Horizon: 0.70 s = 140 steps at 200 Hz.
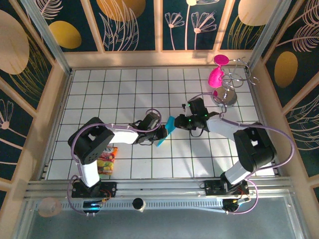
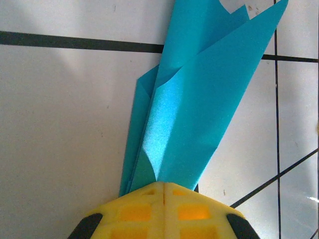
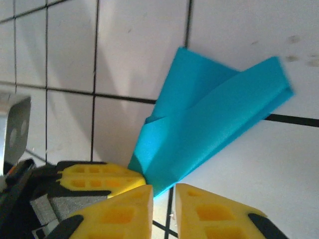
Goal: Fold a paper plane with a square sheet of paper (pick it up from the middle)
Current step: Fold the wing for the fifth time at the center of the table.
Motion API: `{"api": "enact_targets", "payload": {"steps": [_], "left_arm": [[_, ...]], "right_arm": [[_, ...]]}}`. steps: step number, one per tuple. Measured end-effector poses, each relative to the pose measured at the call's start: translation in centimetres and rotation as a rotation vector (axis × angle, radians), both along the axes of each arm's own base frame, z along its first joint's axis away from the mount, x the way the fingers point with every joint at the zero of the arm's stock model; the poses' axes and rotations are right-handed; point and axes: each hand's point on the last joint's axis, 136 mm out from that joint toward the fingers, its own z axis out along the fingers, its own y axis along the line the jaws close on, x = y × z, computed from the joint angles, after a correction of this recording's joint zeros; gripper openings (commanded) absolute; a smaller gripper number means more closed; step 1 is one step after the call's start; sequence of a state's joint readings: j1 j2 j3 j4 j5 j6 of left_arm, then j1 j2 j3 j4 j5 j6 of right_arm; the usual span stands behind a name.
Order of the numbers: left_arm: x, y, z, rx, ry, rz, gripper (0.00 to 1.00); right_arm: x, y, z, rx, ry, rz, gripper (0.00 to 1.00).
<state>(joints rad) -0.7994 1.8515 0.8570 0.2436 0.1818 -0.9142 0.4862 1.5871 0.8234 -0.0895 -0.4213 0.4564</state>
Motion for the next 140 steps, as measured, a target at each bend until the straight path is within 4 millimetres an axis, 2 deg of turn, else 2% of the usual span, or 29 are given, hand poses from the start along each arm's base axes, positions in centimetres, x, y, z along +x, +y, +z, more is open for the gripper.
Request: {"api": "enact_targets", "payload": {"steps": [23,49,102,140], "left_arm": [[0.0,0.0,0.0,0.001,0.001,0.000,0.00],[0.0,0.0,0.0,0.002,0.001,0.000,0.00],[0.0,0.0,0.0,0.003,0.002,0.001,0.00],[0.0,0.1,-0.1,0.006,-0.002,0.005,0.00]], "right_arm": [[-0.4,1.5,-1.0,0.045,0.033,0.037,0.07],[-0.7,2.4,-2.4,0.059,0.070,0.057,0.05],[-0.5,2.1,-4.6,0.047,0.115,0.036,0.04],[0.2,1.8,-4.8,0.084,0.127,0.028,0.04]]}}
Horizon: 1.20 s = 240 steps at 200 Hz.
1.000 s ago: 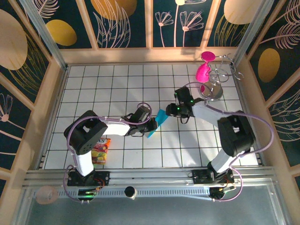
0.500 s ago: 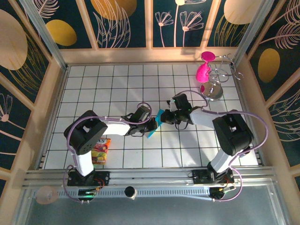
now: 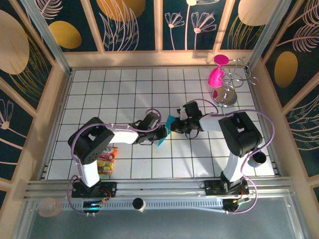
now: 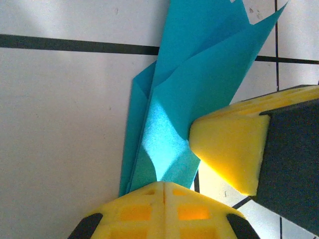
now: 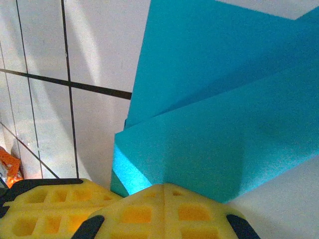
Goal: Fold a paper plane with a square sheet of paper (pick it up from the middle)
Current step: Fold the wing for the fifth time at the center of the table.
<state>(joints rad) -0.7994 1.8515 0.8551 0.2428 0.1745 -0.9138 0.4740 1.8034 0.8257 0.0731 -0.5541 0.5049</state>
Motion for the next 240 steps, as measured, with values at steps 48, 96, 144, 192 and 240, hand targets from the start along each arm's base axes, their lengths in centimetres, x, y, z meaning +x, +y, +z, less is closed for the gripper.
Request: {"api": "enact_targets", "payload": {"steps": [48,96,144,192,240], "left_arm": [[-0.1,0.1,-0.1,-0.017,-0.017,0.000,0.00],[-0.1,0.1,-0.1,-0.026,-0.024,0.000,0.00],[-0.1,0.1,0.0,-0.022,-0.023,-0.002,0.00],[0.0,0.1,0.0,-0.005,-0.012,-0.004,0.00],[0.0,0.1,0.1,0.012,-0.005,-0.012,0.00]], "right_arm": [[3.1,-2.4,0.1,0.023,-0.006,-0.085,0.05],[6.9,-4.7,0.1,0.030,-0.018,-0.172,0.04],[8.7,-6.7,0.9,-0.034,-0.087,-0.253,0.04],[6.3,-4.4,6.4,-0.018,-0.247,-0.209,0.05],[2.4,0.5,3.4,0.012,-0.142,-0.058,0.03]]}}
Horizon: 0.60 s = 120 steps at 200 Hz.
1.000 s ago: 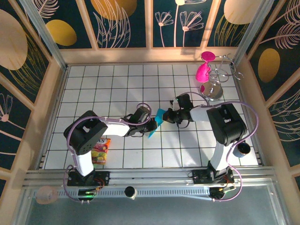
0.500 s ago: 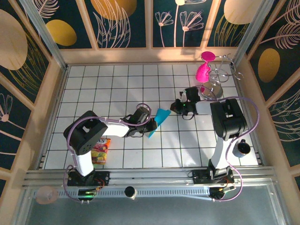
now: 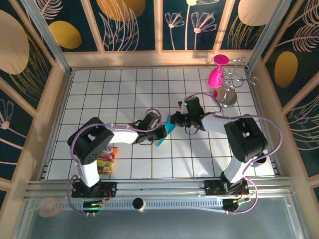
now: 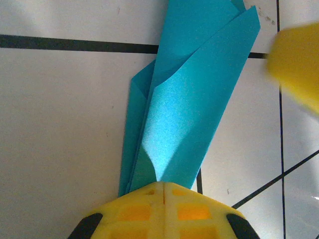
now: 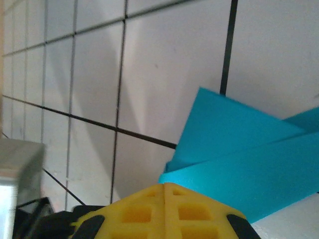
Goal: Fold a paper plane with a square sheet of paper (pick it up from the middle)
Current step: Fold the wing for the fifth time at the center of the table.
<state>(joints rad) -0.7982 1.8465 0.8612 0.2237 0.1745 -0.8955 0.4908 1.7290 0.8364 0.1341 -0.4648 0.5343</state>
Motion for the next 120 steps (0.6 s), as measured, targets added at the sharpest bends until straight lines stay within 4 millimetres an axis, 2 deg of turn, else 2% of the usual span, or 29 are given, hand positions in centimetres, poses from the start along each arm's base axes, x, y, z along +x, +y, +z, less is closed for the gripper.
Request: {"api": "enact_targets", "payload": {"steps": [34,66,103,120], "left_arm": [[-0.1,0.1,0.0,0.009,0.002,-0.006,0.00],[-0.3,-0.1,0.6,0.001,-0.007,-0.031,0.00],[-0.3,-1.3,2.4,-0.063,-0.043,-0.086,0.03],[-0.5,-1.4,2.3,-0.066,-0.039,-0.102,0.02]], "right_arm": [[-0.8,-0.2,-3.2,-0.031,0.086,0.009,0.02],[-0.4,0.3,-3.3,-0.017,0.093,0.024,0.01],[-0.2,0.6,-3.3,-0.010,0.098,0.032,0.01],[-0.2,0.6,-3.3,-0.010,0.098,0.034,0.01]]}}
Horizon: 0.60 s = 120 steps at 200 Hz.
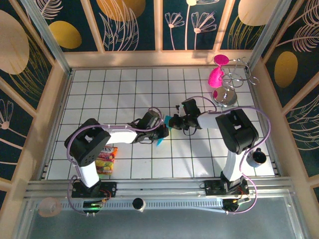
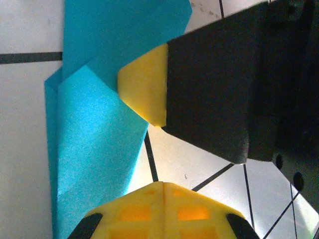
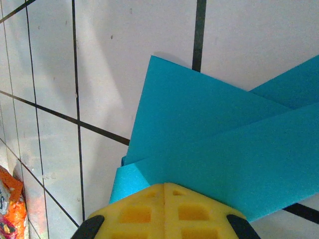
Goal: Fold a paper plane with a square sheet of paper (pick it up from the middle)
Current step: Fold the wing for the fifth time at the center of the table.
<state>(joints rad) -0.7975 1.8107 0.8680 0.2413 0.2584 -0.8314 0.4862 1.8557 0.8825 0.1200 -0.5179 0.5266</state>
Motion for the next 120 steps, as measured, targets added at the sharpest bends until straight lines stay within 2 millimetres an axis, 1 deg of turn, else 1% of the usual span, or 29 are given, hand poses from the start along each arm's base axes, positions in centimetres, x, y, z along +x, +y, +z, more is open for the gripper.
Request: {"api": "enact_targets", "payload": {"steps": [44,69,78,97,120], "left_arm": [[0.0,0.0,-1.5,0.032,0.018,-0.007,0.00],[-0.2,0.3,-1.9,0.034,0.018,-0.005,0.00],[-0.4,0.5,-2.2,0.033,0.017,-0.006,0.00],[-0.8,0.7,-2.2,0.009,0.006,-0.010,0.00],[-2.0,1.6,-2.2,-0.008,0.017,-0.021,0.00]], "right_arm": [[0.0,0.1,0.0,-0.005,0.003,0.011,0.00],[0.1,0.1,-0.1,-0.006,0.002,0.019,0.00],[0.1,0.1,-0.1,-0.006,0.005,0.023,0.00],[0.2,0.2,-0.1,-0.002,0.014,0.033,0.00],[0.3,0.3,-0.2,-0.003,0.016,0.045,0.00]]}}
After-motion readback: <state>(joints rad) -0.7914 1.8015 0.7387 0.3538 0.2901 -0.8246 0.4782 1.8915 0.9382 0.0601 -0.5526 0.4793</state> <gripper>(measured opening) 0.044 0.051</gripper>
